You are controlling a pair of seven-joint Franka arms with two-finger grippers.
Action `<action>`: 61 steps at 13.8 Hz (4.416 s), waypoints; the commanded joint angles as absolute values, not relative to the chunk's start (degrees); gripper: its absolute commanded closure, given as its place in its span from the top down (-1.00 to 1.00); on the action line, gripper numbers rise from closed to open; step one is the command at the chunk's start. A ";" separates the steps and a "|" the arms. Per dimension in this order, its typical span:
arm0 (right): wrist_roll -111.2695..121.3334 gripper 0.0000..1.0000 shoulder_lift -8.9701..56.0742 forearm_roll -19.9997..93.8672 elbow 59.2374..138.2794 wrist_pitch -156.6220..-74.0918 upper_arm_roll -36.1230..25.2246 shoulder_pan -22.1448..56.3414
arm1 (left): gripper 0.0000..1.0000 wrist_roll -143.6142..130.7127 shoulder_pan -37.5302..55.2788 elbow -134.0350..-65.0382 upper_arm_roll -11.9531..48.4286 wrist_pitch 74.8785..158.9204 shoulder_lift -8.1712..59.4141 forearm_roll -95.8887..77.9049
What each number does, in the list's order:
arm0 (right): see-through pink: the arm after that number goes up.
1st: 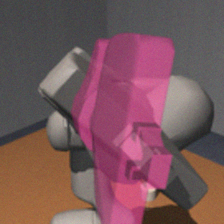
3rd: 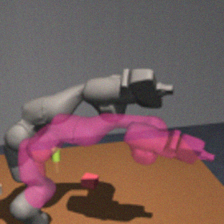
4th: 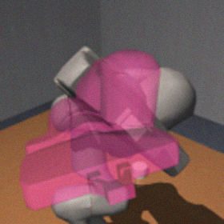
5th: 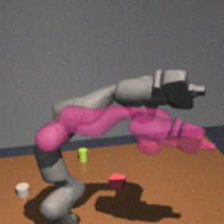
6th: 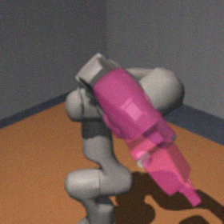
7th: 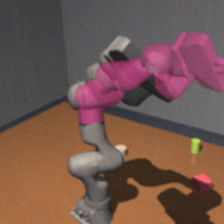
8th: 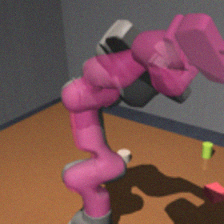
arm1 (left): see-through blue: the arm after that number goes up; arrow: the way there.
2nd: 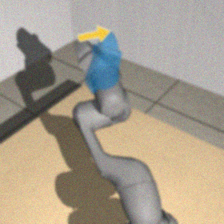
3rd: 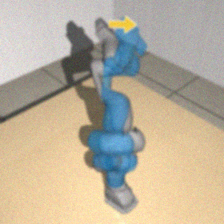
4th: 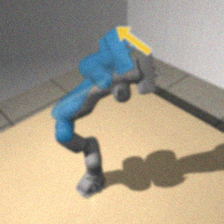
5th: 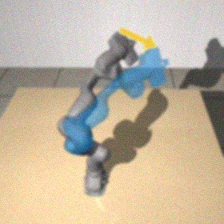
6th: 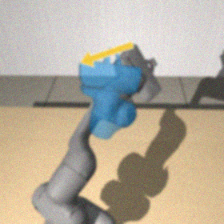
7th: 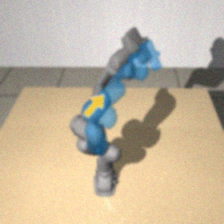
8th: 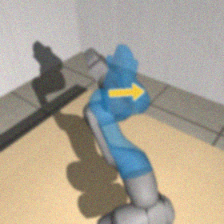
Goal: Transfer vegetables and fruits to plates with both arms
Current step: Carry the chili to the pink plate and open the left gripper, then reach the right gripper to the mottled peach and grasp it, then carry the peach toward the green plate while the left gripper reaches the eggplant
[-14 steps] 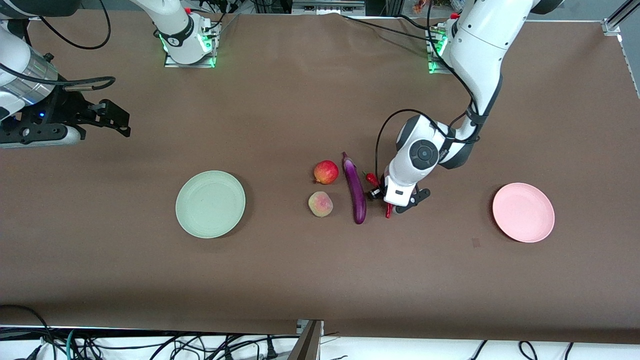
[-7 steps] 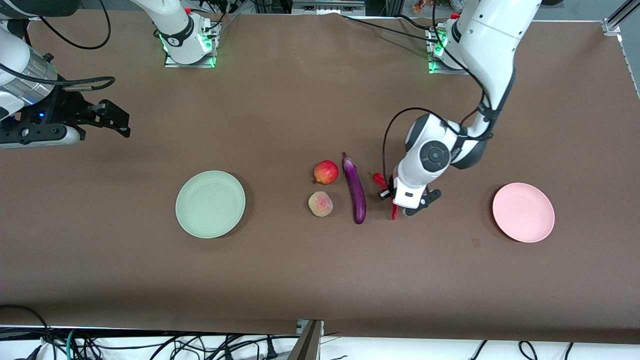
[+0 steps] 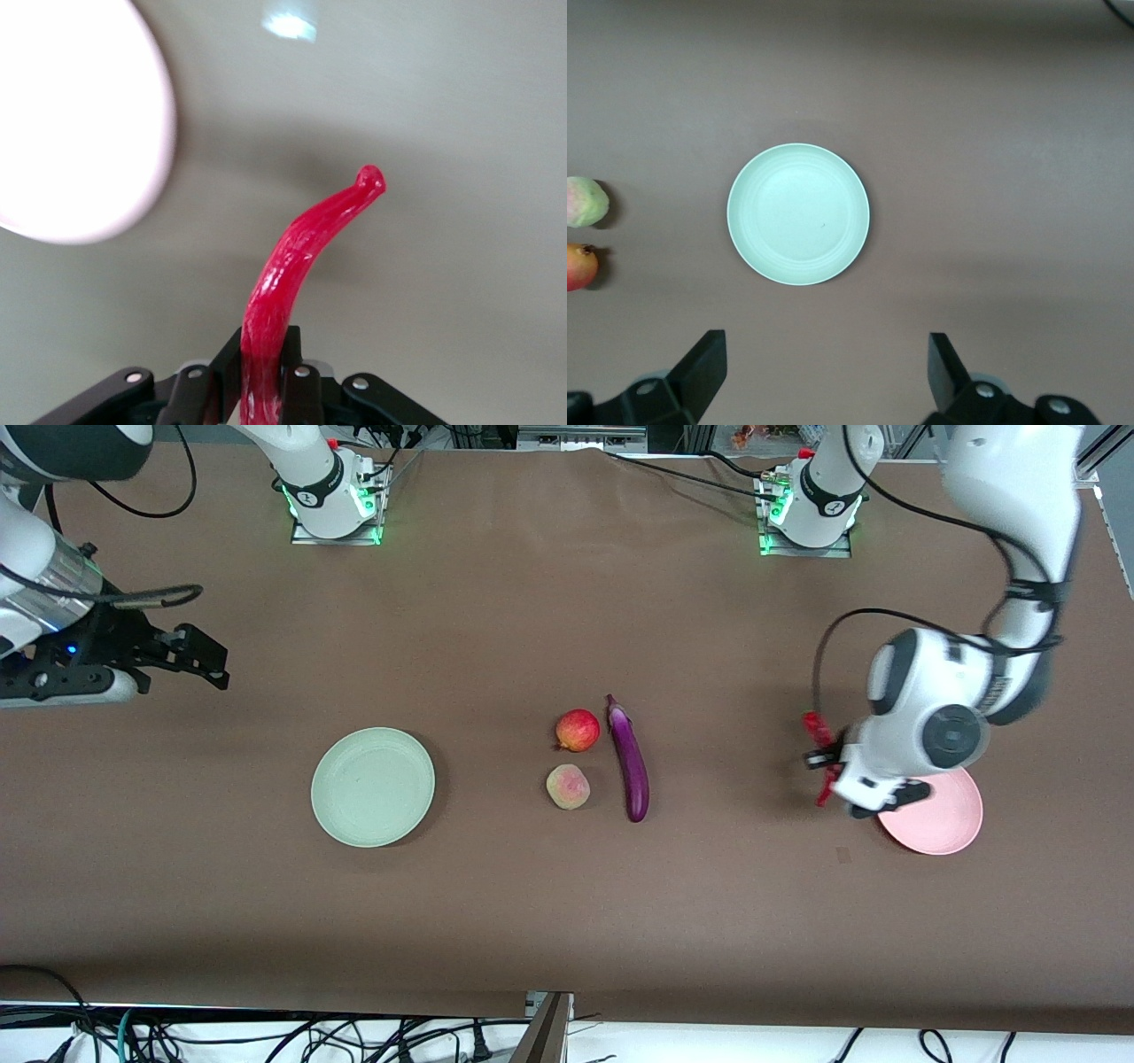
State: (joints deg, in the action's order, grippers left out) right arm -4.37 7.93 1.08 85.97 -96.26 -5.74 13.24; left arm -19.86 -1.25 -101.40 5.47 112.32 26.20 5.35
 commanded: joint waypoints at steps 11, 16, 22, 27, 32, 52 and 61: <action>-4.74 1.00 18.98 1.49 86.22 -95.47 -4.83 14.85 | 0.00 14.42 -17.76 -97.03 6.24 130.61 38.23 18.54; -25.02 1.00 24.85 9.49 85.61 -105.61 -4.83 26.42 | 1.00 14.77 -18.19 -96.94 6.24 130.43 38.14 18.46; -38.92 1.00 42.85 7.13 78.08 -130.40 -5.45 39.01 | 1.00 14.85 -18.19 -97.03 6.24 129.99 38.14 18.54; -42.63 1.00 55.36 0.26 63.74 -136.93 -5.36 40.61 | 1.00 14.68 -18.11 -97.12 6.59 127.81 37.44 18.54; -42.80 1.00 58.88 0.35 63.11 -141.59 -5.01 41.83 | 1.00 14.68 -17.49 -96.86 8.17 122.18 34.11 18.54; -28.25 -0.48 49.67 1.49 67.85 -122.99 -5.10 36.14 | 1.00 -9.72 -6.44 -90.52 20.65 107.90 31.99 -8.43; -8.62 -0.47 34.38 2.90 91.64 -121.45 -6.06 26.90 | 1.00 -24.07 6.32 -95.09 20.57 139.62 40.78 -8.53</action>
State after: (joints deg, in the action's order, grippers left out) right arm -11.67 40.16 2.00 82.05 -118.84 -6.10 27.77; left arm -22.11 4.76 -94.21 21.05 134.79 40.62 -7.49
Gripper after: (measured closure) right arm 0.247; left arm 0.000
